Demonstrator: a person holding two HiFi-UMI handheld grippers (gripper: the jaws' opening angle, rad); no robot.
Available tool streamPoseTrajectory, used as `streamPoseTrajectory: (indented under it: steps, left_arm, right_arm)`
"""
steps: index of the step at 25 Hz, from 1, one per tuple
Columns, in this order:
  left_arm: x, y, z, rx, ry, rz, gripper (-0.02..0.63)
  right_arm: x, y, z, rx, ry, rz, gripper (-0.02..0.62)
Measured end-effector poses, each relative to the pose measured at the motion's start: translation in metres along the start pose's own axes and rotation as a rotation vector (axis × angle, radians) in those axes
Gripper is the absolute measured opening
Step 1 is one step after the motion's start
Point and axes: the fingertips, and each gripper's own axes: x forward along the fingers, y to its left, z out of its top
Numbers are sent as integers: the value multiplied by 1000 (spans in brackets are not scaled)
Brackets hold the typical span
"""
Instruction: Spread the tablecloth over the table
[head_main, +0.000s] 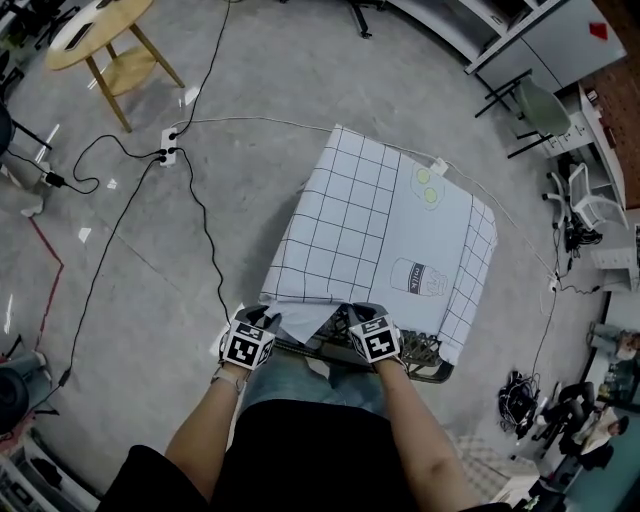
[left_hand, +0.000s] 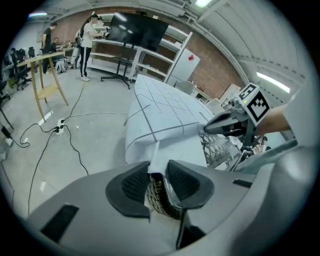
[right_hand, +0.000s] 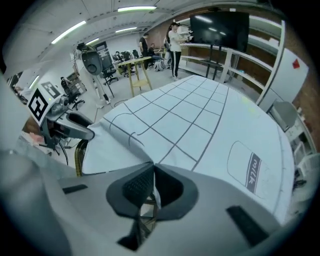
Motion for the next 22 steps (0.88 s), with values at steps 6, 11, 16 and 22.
streamPoseTrajectory:
  steps: [6, 11, 16, 22]
  left_arm:
    - [-22, 25, 17, 87, -42, 135, 17]
    - [-60, 70, 33, 175, -84, 320, 15]
    - [-102, 93, 79, 515, -147, 543, 15]
    - [-160, 129, 119, 538, -246, 682, 14]
  right_arm:
    - [-44, -5, 26, 19, -73, -36, 11]
    - [-80, 1, 48, 51, -115, -1, 11]
    - [-111, 15, 88, -14, -182, 37, 11]
    - [-130, 52, 128, -111, -238, 98, 10]
